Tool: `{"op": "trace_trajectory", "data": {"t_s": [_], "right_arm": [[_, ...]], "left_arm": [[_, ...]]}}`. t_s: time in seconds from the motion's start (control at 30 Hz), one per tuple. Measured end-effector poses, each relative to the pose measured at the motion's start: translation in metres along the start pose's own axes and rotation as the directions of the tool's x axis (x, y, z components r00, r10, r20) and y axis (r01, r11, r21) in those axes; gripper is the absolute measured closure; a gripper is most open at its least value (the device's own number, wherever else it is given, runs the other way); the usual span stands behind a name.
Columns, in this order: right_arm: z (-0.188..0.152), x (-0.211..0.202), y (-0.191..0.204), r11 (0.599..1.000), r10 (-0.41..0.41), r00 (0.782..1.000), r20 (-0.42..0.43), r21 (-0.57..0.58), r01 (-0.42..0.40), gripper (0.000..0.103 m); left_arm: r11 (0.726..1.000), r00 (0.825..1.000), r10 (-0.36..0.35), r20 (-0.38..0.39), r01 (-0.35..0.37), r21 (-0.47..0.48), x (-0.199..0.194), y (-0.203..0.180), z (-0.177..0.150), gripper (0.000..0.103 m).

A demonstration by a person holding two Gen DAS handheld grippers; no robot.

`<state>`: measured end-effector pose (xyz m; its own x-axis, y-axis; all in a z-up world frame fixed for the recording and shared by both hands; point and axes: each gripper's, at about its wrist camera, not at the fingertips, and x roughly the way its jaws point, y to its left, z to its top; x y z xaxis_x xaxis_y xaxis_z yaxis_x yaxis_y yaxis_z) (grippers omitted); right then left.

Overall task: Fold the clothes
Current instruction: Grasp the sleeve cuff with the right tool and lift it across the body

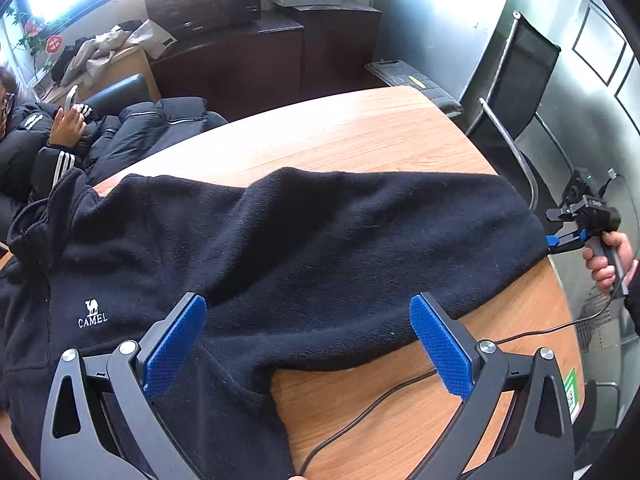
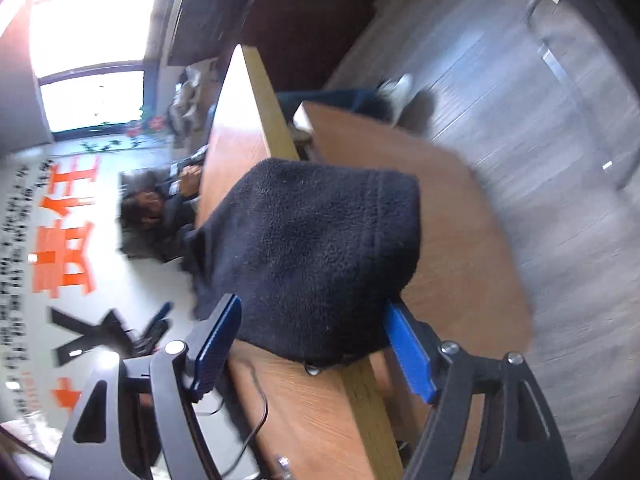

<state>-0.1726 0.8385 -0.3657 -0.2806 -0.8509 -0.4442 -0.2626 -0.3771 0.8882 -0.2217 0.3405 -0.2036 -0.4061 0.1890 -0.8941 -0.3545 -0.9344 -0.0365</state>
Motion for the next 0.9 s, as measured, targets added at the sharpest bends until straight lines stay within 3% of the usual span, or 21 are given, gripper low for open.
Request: {"op": "trace_trajectory", "data": {"t_s": [0.07,0.17,0.33,0.5,0.53,0.57,0.6,0.63,0.77,0.8,0.9], "right_arm": [[0.011,0.005,-0.021,0.993,0.112,0.993,-0.028,0.043,-0.111,0.023],[0.018,0.009,-0.044,0.962,0.260,0.965,-0.040,0.098,-0.255,0.015],[0.007,0.012,-0.058,0.942,0.329,0.942,-0.068,0.096,-0.322,0.000],[0.018,0.029,-0.055,0.922,0.384,0.923,-0.036,0.073,-0.381,0.002],[0.022,0.035,-0.049,0.920,0.391,0.919,-0.043,0.056,-0.389,0.007],[0.024,0.039,-0.043,0.922,0.387,0.921,-0.053,0.036,-0.385,0.024],[0.024,0.040,-0.038,0.940,0.342,0.938,-0.058,0.007,-0.342,0.049],[0.024,0.041,-0.033,0.959,0.280,0.958,-0.058,-0.026,-0.281,0.064],[0.017,0.026,-0.014,0.986,0.151,0.988,-0.009,-0.067,-0.152,0.073],[0.015,0.022,-0.008,0.989,0.126,0.992,0.001,-0.074,-0.125,0.086],[0.009,0.000,0.034,0.985,0.096,0.995,0.040,-0.149,-0.089,0.095]], "left_arm": [[1.000,1.000,0.010,0.000,-0.010,-0.017,0.000,0.008,0.000,0.000],[0.999,0.999,0.032,-0.013,-0.032,-0.037,-0.001,0.015,-0.004,0.000],[0.999,0.999,0.039,-0.026,-0.039,0.006,-0.003,0.011,-0.009,0.000],[0.999,0.999,0.025,-0.038,-0.024,0.028,-0.005,-0.002,-0.011,0.000],[0.999,0.999,0.024,-0.038,-0.023,0.031,-0.005,-0.004,-0.011,0.000],[0.999,0.999,0.023,-0.039,-0.021,0.034,-0.006,-0.006,-0.011,0.000],[0.999,0.999,0.022,-0.040,-0.020,0.037,-0.007,-0.008,-0.011,0.000],[0.999,0.999,0.021,-0.041,-0.019,0.039,-0.008,-0.010,-0.011,0.000],[0.999,0.999,0.024,-0.034,-0.022,0.046,-0.014,-0.010,-0.011,0.000],[0.999,0.999,0.026,-0.029,-0.025,0.046,-0.016,-0.008,-0.010,0.000],[0.999,1.000,0.019,-0.012,-0.019,0.041,-0.019,0.007,-0.013,0.000]]}}
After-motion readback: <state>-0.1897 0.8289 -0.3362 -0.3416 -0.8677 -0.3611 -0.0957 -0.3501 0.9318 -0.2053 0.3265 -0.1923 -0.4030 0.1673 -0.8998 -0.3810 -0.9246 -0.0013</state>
